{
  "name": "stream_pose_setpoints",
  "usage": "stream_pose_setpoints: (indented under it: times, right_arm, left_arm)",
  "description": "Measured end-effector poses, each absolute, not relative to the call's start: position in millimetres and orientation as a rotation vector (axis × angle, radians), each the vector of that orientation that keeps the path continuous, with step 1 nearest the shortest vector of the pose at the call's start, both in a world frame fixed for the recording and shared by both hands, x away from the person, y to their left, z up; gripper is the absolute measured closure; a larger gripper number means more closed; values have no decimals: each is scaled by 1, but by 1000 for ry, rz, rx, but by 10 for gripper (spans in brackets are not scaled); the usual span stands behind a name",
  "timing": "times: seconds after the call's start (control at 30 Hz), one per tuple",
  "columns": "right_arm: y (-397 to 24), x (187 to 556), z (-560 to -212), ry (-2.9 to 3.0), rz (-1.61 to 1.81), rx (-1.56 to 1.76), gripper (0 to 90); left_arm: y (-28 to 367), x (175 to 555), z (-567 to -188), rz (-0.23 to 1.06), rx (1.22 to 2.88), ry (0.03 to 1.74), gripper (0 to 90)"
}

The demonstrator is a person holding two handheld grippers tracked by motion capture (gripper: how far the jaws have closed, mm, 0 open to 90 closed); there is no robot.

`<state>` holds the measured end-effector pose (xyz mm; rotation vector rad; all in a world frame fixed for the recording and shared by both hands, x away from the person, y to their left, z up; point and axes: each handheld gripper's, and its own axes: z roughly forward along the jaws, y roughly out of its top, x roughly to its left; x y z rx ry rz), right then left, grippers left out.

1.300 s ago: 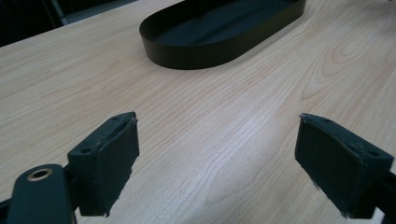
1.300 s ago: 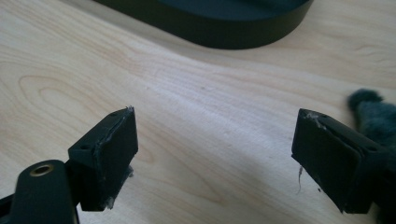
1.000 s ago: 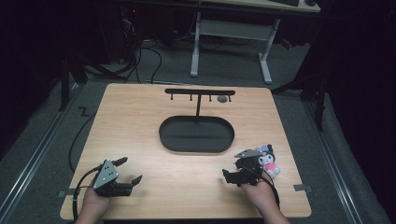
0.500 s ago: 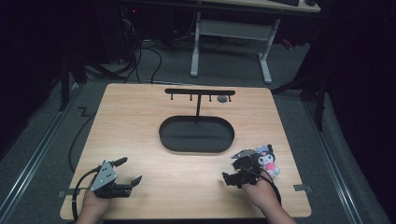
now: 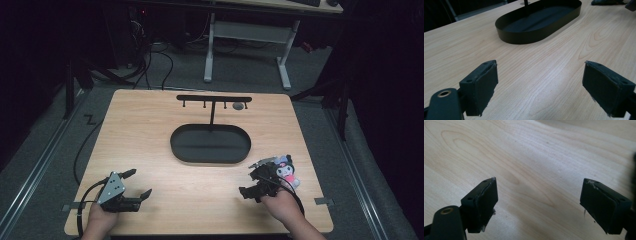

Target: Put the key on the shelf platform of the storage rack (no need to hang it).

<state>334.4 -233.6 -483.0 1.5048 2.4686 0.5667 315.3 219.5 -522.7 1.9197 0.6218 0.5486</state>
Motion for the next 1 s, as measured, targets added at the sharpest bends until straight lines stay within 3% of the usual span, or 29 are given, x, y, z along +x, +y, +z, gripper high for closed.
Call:
stream_pose_setpoints:
  times: [0.73,1.0]
  right_arm:
    - [-236,331,-485,2665,296,1524,195]
    - [-258,324,-478,2732,337,1526,233]
  left_arm:
    - [221,312,-522,539,1908,608,141]
    - [224,314,-522,543,1908,617,141]
